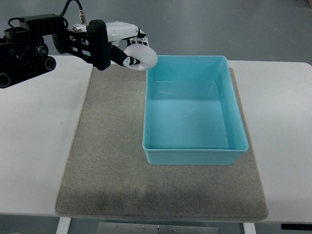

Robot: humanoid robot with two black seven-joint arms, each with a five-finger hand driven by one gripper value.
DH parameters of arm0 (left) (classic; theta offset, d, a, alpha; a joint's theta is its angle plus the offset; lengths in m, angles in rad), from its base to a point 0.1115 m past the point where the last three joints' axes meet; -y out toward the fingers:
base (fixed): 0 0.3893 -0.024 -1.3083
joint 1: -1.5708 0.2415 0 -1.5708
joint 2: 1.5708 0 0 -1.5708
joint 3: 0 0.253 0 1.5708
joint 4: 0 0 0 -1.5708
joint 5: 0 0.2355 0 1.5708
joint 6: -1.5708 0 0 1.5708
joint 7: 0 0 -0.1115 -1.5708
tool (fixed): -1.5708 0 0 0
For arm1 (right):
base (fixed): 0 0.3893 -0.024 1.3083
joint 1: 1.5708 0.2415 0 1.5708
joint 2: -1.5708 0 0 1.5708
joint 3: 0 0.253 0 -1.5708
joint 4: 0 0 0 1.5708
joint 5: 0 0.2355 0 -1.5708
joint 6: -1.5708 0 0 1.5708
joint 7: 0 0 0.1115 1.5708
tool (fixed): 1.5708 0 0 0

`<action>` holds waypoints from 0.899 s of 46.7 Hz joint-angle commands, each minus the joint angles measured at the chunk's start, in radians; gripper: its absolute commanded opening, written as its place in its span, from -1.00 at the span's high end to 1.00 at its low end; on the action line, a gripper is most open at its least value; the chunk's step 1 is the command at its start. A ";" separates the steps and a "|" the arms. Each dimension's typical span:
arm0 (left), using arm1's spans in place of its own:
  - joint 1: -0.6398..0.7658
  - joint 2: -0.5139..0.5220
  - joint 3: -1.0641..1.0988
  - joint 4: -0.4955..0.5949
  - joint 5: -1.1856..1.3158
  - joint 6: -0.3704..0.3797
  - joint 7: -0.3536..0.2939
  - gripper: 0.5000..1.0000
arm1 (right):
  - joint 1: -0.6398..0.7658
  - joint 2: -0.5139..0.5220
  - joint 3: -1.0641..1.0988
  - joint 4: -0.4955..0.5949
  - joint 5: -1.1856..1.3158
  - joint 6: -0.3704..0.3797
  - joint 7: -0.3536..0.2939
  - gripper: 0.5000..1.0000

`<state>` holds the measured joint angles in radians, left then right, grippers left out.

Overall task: Place white toy into blue box with left hand
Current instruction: 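Lift the toy with the left hand and carry it over the blue box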

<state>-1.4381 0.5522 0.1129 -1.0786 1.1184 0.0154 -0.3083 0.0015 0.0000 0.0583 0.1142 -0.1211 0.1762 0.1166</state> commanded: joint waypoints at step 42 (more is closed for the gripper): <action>0.059 -0.161 -0.044 0.008 -0.015 0.001 -0.003 -0.04 | 0.000 0.000 0.000 0.001 0.001 0.000 0.000 -0.74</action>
<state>-1.3811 0.3907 0.0736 -1.0696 1.1128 0.0169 -0.3087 0.0015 0.0000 0.0583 0.1151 -0.1207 0.1764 0.1166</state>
